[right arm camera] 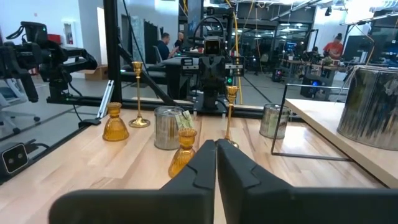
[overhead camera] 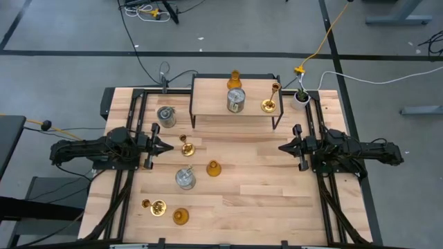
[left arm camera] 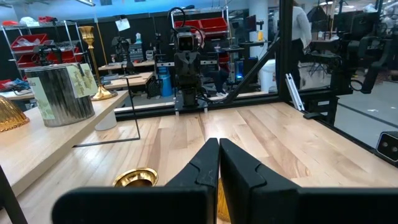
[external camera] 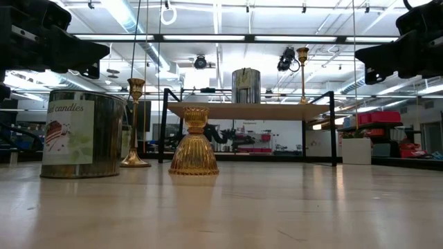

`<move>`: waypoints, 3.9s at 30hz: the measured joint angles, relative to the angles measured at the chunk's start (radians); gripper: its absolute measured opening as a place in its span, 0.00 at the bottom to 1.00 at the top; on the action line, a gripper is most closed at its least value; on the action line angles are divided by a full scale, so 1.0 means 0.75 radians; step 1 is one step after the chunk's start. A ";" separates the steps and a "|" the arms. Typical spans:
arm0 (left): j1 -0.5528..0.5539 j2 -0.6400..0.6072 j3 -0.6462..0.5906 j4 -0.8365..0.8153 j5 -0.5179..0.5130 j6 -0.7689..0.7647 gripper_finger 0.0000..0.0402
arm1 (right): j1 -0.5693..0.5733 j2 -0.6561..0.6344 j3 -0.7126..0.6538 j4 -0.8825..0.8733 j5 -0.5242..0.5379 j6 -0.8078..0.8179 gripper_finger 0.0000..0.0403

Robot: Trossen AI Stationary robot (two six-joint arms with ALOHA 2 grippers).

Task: Pick & Place candle stick holders
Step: Adjust the scented candle on the shelf

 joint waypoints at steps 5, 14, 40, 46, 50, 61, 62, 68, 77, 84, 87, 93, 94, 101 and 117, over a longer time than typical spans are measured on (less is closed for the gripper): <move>0.000 0.000 0.000 0.000 0.000 0.000 0.05 | 0.000 0.000 0.000 0.000 0.000 0.000 0.05; 0.000 0.000 0.000 0.000 0.000 0.000 0.05 | 0.000 0.000 0.000 0.000 0.000 0.000 0.05; 0.003 0.000 0.000 -0.011 -0.415 0.178 0.05 | 0.000 0.000 0.000 0.000 0.000 0.000 0.05; 0.003 0.000 0.000 0.120 -0.390 -0.092 0.05 | 0.000 0.000 0.000 0.000 0.000 0.000 0.05; 0.003 0.002 0.039 0.143 -0.348 -0.242 0.05 | 0.000 0.000 0.000 0.000 0.000 -0.001 0.05; 0.002 0.102 0.402 -0.095 -0.290 -0.267 0.04 | -0.001 0.000 0.000 0.000 0.001 -0.001 0.05; 0.002 0.134 0.439 -0.126 -0.296 -0.265 0.04 | -0.001 0.000 0.000 0.000 0.000 0.000 0.05; 0.002 0.350 0.620 -0.161 -0.325 -0.256 0.04 | -0.001 0.000 0.000 0.000 0.000 0.000 0.05; 0.002 0.712 0.900 -0.163 -0.336 -0.275 0.04 | -0.001 0.000 0.000 0.000 0.000 -0.001 0.05; 0.011 0.951 1.103 -0.207 -0.361 -0.239 0.04 | -0.001 0.000 0.000 0.000 0.000 -0.001 0.05; 0.037 1.035 1.177 -0.249 -0.365 -0.239 0.04 | -0.001 0.000 0.000 0.000 0.000 -0.001 0.05; 0.120 1.188 1.304 -0.305 -0.335 -0.234 0.04 | 0.000 0.000 0.000 0.000 0.001 -0.001 0.05; 0.138 1.214 1.325 -0.312 -0.319 -0.233 0.04 | 0.000 0.000 0.000 0.000 0.000 0.000 0.05; 0.260 1.375 1.437 -0.332 -0.242 -0.231 0.04 | 0.000 0.000 0.000 0.000 0.000 0.000 0.05; 0.425 1.692 1.806 -0.485 -0.075 -0.022 0.05 | 0.000 0.000 0.000 0.000 0.000 -0.001 0.05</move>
